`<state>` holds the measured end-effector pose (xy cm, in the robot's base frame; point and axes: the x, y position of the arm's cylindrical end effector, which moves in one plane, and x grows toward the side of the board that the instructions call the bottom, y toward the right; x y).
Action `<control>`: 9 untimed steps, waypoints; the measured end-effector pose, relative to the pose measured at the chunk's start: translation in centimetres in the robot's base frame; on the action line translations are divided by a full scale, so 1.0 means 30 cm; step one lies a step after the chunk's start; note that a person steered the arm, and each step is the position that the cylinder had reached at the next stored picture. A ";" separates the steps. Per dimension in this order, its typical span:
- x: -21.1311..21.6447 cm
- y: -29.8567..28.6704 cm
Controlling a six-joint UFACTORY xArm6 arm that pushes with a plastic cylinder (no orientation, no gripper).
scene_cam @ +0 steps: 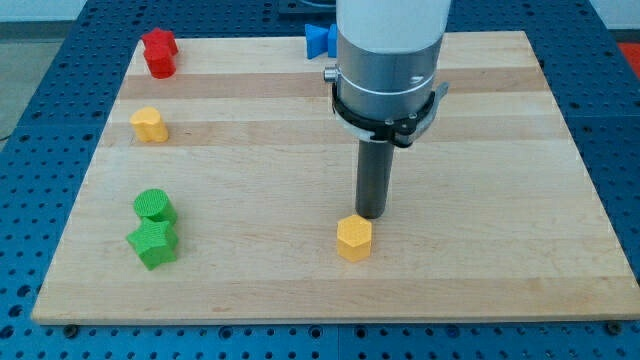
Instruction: Slide the yellow heart into the hexagon
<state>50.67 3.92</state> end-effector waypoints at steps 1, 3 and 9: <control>0.075 -0.023; -0.029 -0.061; -0.498 -1.141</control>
<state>35.75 -30.31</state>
